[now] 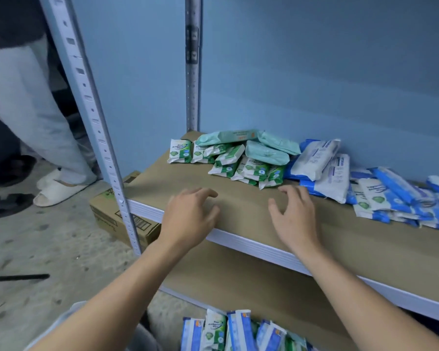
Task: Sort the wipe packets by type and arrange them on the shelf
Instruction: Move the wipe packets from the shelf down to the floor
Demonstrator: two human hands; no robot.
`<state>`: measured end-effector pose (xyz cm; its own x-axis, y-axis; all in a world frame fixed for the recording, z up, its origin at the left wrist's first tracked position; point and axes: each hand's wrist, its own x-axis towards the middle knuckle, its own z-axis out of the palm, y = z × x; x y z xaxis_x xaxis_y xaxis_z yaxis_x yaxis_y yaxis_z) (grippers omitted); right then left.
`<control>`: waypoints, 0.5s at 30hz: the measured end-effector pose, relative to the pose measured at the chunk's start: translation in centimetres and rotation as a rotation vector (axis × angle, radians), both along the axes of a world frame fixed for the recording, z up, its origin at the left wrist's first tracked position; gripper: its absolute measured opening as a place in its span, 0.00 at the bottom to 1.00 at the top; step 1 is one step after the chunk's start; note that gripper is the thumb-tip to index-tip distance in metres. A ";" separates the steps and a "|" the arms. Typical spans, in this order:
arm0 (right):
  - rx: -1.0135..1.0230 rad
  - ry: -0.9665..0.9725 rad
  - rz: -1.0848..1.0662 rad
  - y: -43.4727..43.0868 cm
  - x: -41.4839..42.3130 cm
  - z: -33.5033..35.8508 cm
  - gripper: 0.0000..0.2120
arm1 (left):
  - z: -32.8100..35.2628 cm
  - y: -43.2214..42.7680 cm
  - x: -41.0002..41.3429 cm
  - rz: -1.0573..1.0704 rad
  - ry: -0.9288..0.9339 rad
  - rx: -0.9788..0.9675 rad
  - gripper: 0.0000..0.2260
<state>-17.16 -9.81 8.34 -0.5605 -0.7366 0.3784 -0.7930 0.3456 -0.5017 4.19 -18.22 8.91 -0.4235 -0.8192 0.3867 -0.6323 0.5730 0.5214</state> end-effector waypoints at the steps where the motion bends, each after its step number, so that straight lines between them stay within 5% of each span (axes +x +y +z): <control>1: -0.021 0.001 -0.016 -0.7 -0.6 -0.3 0.16 | 0.0 -0.7 -0.6 0.002 0.005 0.003 0.12; 10: -0.022 0.096 -0.010 -4.3 -3.5 -2.1 0.23 | -1.2 -8.2 -6.7 0.138 0.074 0.140 0.15; 15: -0.073 0.181 -0.020 -5.0 -4.4 -2.2 0.17 | -2.0 -10.3 -8.4 0.265 0.152 0.174 0.06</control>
